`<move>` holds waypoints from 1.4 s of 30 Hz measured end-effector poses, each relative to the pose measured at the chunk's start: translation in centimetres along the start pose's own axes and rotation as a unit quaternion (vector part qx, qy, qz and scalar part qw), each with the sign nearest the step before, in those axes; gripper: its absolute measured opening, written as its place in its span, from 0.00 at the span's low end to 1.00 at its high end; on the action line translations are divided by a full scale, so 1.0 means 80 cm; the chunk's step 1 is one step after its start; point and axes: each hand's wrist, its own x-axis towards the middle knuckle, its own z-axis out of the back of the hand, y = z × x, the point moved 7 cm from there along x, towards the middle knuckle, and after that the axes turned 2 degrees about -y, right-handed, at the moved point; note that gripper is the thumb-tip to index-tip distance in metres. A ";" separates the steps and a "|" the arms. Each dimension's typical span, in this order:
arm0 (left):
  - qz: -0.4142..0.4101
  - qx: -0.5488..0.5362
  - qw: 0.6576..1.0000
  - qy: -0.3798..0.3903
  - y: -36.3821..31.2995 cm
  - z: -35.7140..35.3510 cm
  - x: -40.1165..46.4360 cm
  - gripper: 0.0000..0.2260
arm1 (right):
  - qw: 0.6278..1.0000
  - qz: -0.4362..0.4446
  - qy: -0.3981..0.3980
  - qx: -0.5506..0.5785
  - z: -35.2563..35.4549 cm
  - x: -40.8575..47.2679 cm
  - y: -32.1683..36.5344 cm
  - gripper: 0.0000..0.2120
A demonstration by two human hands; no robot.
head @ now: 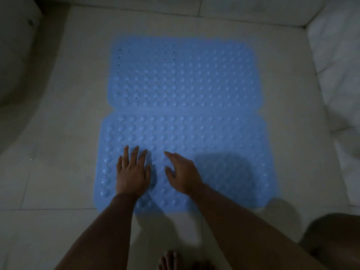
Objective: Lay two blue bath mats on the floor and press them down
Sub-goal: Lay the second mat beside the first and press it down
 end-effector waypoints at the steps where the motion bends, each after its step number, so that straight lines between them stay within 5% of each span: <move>1: -0.003 -0.008 1.000 0.002 -0.015 0.001 0.002 0.26 | 1.000 -0.004 -0.013 0.007 0.024 0.007 -0.008 0.23; 10: -0.069 -0.054 0.996 0.024 -0.157 -0.017 0.000 0.26 | 0.987 -0.128 -0.034 -0.089 0.145 -0.016 -0.101 0.22; 19: -0.136 -0.028 0.988 0.061 -0.229 -0.111 0.016 0.31 | 0.983 -0.122 -0.075 -0.115 0.138 -0.044 -0.165 0.22; 29: -0.132 0.008 0.991 -0.002 -0.234 -0.127 0.005 0.37 | 0.984 -0.062 -0.116 -0.121 0.140 -0.021 -0.210 0.19; 35: -0.122 0.040 0.989 0.078 -0.244 -0.132 0.012 0.49 | 0.983 -0.062 -0.093 -0.145 0.157 -0.021 -0.212 0.22; 38: -0.132 0.020 0.986 0.099 -0.237 -0.117 0.013 0.42 | 0.983 -0.077 -0.015 -0.164 0.117 -0.046 -0.200 0.29; 42: -0.137 0.001 0.990 0.025 -0.231 -0.080 0.022 0.28 | 0.973 -0.110 0.037 -0.201 0.079 -0.068 -0.199 0.35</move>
